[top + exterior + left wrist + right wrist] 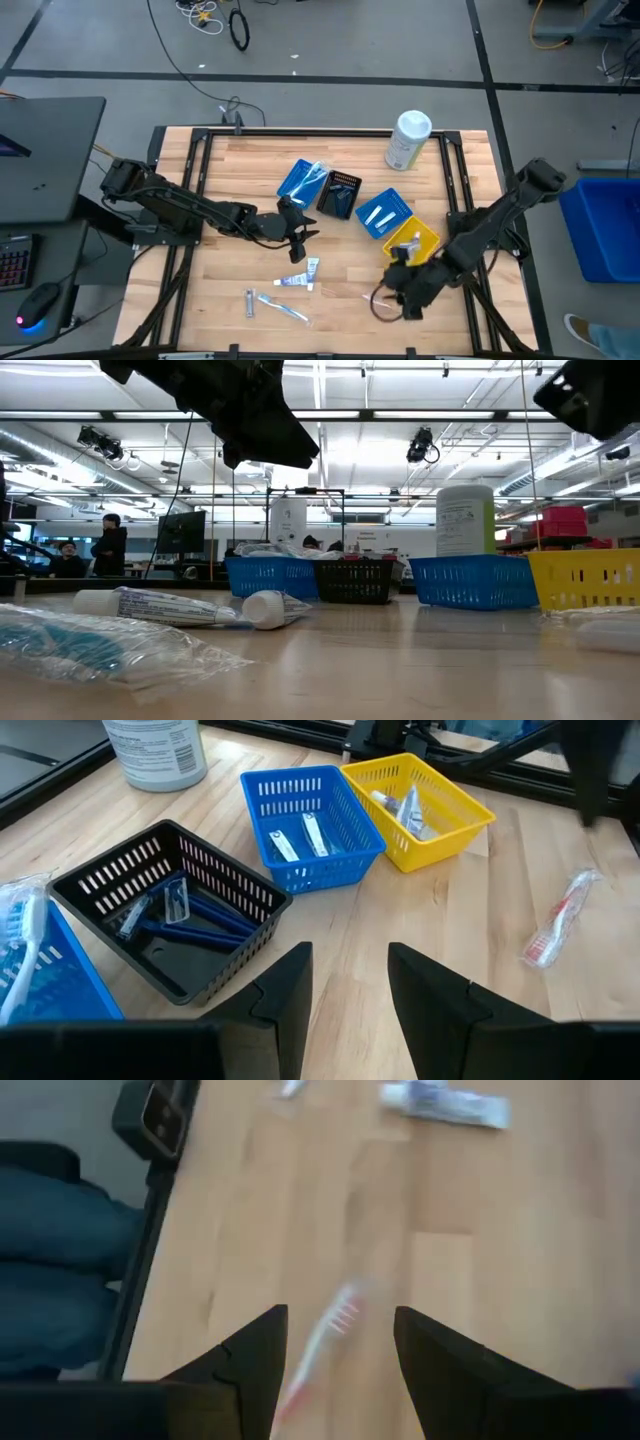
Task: Pick & Place Travel size toiletries
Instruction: Put the orange toothbrush into the left blue basket, then put the nail cutter into the right blue basket
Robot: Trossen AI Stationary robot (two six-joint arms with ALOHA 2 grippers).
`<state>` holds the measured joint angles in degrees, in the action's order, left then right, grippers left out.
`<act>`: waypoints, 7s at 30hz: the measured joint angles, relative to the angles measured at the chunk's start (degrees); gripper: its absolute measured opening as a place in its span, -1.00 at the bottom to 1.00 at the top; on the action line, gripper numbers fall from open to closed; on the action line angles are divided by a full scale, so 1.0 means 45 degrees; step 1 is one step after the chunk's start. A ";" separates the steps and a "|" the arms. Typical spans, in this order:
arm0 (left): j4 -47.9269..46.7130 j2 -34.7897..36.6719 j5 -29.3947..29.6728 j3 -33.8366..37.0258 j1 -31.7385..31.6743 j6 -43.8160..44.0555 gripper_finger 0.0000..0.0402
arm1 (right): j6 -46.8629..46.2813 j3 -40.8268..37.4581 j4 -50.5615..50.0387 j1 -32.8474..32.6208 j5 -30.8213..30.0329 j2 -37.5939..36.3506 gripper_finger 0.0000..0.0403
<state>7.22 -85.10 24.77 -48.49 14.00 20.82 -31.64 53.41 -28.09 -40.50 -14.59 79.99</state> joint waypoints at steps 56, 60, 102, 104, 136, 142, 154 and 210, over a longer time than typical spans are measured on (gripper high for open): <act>0.5167 -0.2457 -0.2796 -0.0949 0.1453 -0.1881 0.00 | 0.6456 0.1282 0.1359 0.2181 -0.1658 0.2505 -0.92; 0.5005 -0.3360 -0.2934 -0.1724 0.1490 -0.2721 0.15 | 0.6363 0.1282 0.1480 0.2408 -0.1607 0.2509 -0.92; 0.2278 -0.3847 -0.1953 -0.2526 0.1457 -0.2201 -0.54 | 0.6562 0.1282 0.2122 0.2765 -0.1720 0.2509 -0.60; 0.2261 -0.3847 -0.1851 -0.2526 0.1462 -0.2195 -0.50 | 0.6525 0.1282 0.2085 0.2770 -0.1742 0.2452 -0.57; -0.9298 -0.1232 0.6219 -0.3274 -0.1232 0.4706 -0.49 | 0.2463 0.1418 -0.1342 0.2707 -0.1714 -0.0453 -0.30; -0.9230 -0.1944 0.4782 -0.3274 -0.2005 0.4983 -0.51 | 0.2458 0.1418 -0.1336 0.2707 -0.1700 -0.0453 -0.31; -0.9904 -0.1826 0.2774 -0.3279 -0.2186 0.5333 -0.50 | 0.2458 0.1413 -0.1332 0.2702 -0.1672 -0.0453 -0.34; -0.7302 -0.1948 0.1536 -0.3274 -0.2502 0.2755 -0.01 | 0.1891 0.1403 -0.0884 0.2707 -0.1212 0.1087 -0.05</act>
<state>-25.63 -93.86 31.69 -63.22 2.74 33.22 -23.13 59.72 -32.07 -28.32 -20.04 84.88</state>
